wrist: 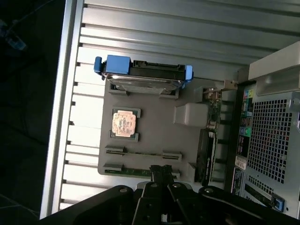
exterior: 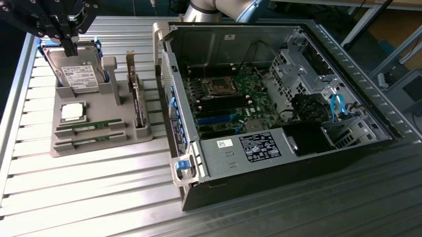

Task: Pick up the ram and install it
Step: 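Pick up the ram and move it above insertion slot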

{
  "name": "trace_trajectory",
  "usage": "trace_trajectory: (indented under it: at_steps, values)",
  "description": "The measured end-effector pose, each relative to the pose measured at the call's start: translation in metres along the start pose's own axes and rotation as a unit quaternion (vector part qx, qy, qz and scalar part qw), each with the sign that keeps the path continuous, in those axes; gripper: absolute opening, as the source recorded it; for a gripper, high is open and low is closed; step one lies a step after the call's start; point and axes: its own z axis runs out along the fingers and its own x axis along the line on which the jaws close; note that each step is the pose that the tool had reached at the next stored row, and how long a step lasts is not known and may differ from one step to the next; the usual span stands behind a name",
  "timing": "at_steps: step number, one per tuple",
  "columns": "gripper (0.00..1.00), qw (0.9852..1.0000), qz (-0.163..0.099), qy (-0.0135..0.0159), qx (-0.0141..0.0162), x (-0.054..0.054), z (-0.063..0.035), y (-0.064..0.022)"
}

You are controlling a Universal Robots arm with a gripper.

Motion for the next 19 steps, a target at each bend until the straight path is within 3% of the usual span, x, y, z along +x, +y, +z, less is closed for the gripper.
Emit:
trace_trajectory:
  at_steps: [8,19]
  values:
    - [0.10,0.9996,-0.027,0.0012,-0.0007,0.0001,0.0000,0.0000]
    - [0.10,0.9975,-0.071,0.0031,-0.0017,0.0001,0.0000,0.0000]
